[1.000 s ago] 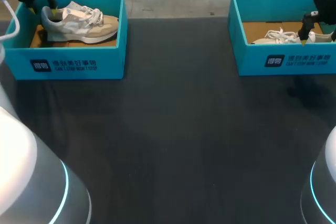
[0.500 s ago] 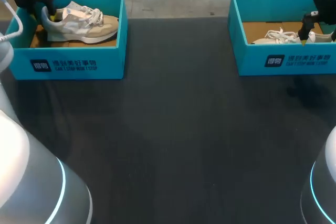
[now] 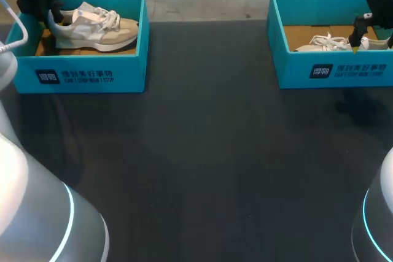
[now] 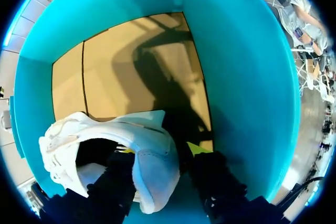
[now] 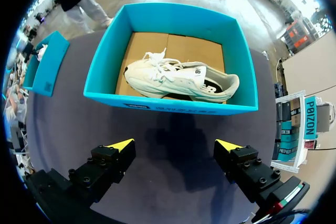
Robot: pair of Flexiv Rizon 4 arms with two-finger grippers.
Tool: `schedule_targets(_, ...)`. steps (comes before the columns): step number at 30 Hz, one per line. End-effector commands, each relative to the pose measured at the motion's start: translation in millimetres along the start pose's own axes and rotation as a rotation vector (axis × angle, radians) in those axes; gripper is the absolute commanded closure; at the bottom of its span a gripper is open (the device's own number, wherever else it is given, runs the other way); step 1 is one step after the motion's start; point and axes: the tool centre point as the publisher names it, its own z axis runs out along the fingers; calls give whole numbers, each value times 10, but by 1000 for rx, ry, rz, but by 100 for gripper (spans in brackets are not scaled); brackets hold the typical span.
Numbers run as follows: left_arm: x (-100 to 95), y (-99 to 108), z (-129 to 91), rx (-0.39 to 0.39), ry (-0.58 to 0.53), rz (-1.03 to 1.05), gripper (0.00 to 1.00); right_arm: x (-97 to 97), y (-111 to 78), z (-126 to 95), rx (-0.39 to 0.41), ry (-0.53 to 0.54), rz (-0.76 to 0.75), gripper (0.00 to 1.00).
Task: Take the shoe out of the shoebox, open the shoe tongue, remove and reinsert the insole, then place the shoe into the shoebox
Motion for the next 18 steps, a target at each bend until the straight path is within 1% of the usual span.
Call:
schedule_targets(1,76,101,34,100,-14,2,59,1,-1,2,-1,1,0,0)
schedule_targets(7,112,71,15,103,-12,0,62,1,-1,2,-1,1,0,0)
schedule_targets(9,121,60,8,105,-11,-1,64,1,-1,2,-1,1,0,0)
schedule_targets(13,132,34,-16,105,-15,-3,72,1,-1,2,-1,1,0,0)
schedule_targets(14,132,32,-18,105,-15,-2,77,1,-1,2,-1,1,0,0)
schedule_targets(15,133,31,-19,105,-16,-3,86,1,-1,2,-1,1,0,0)
schedule_targets(17,137,28,-20,107,-15,-6,93,1,-1,2,-1,1,0,0)
schedule_targets(18,140,24,-22,107,-16,-7,95,1,-1,2,-1,1,0,0)
